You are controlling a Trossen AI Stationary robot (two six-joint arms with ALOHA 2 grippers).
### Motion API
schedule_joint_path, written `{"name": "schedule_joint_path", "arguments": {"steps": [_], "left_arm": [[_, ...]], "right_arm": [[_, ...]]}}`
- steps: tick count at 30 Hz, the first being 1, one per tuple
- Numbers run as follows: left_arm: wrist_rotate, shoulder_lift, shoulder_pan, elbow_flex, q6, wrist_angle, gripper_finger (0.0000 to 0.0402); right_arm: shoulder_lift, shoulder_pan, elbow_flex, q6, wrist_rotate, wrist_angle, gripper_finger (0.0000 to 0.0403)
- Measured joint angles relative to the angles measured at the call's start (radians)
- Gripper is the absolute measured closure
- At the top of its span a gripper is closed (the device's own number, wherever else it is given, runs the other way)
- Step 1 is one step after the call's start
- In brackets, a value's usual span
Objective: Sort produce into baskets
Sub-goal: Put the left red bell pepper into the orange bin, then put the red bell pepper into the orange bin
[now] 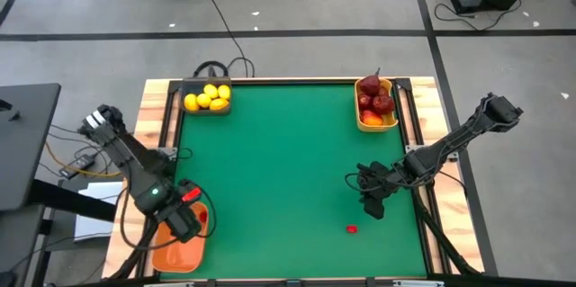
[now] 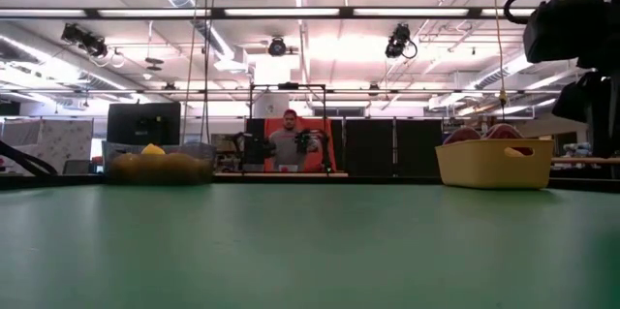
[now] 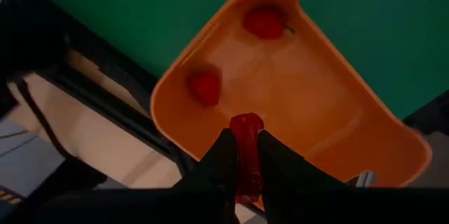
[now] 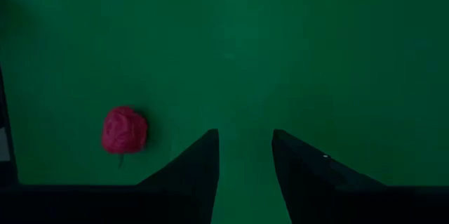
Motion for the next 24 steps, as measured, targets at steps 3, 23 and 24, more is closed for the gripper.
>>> {"name": "schedule_joint_path", "arguments": {"steps": [3,23,24], "left_arm": [[0.013,0.0,-0.037,-0.042,-0.051,0.057,0.0359],[-0.002,0.0,-0.047,-0.152,-0.103,0.266,0.0198],[-0.046,0.0,-0.042,-0.152,-0.097,0.302,0.0198]], "right_arm": [[0.0,-0.009,0.0,-0.009,0.006,-0.001,0.0257],[0.0,-0.04,0.0,0.006,0.002,-0.101,0.0257],[0.0,-0.04,0.0,0.005,0.002,-0.101,0.0257]]}}
